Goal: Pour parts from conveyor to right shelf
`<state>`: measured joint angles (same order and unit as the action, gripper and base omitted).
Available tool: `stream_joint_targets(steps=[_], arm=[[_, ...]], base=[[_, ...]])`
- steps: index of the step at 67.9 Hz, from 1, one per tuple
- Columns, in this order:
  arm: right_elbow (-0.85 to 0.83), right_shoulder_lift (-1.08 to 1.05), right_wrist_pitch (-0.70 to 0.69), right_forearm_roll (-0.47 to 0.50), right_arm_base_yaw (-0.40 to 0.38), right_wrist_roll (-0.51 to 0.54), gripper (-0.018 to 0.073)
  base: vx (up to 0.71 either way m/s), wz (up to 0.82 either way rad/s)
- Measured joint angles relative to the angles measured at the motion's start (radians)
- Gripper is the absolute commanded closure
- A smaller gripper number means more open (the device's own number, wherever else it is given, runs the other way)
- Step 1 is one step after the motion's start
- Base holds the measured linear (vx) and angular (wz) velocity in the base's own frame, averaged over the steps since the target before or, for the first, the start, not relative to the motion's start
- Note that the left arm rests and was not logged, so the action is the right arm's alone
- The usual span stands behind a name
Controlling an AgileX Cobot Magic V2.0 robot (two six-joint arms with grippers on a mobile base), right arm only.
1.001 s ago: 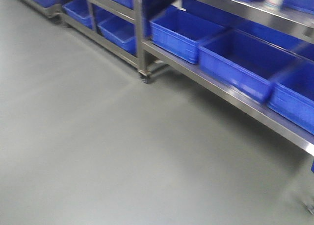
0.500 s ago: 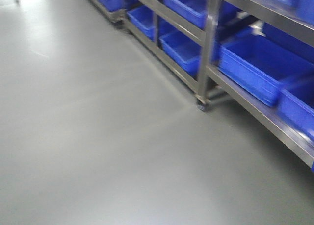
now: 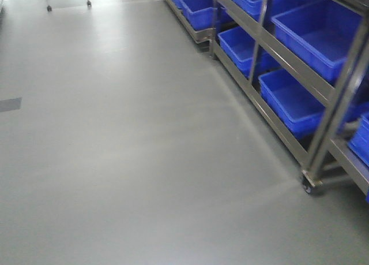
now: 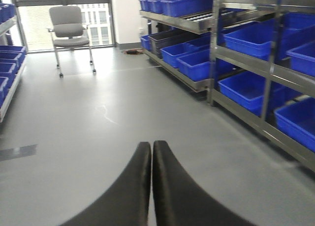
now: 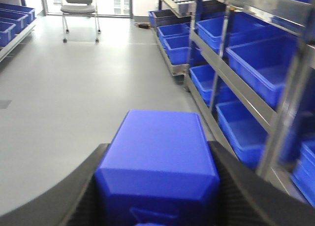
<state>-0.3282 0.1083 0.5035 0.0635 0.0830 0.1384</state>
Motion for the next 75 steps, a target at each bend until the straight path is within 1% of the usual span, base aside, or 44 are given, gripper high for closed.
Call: stream_joint_targets(steps=[49, 75], arm=[[0.0, 0.0, 0.0, 0.0, 0.0, 0.0, 0.0565], [0.0, 0.0, 0.0, 0.0, 0.0, 0.0, 0.0565]], base=[[0.64, 0.23], [0.64, 0.14]])
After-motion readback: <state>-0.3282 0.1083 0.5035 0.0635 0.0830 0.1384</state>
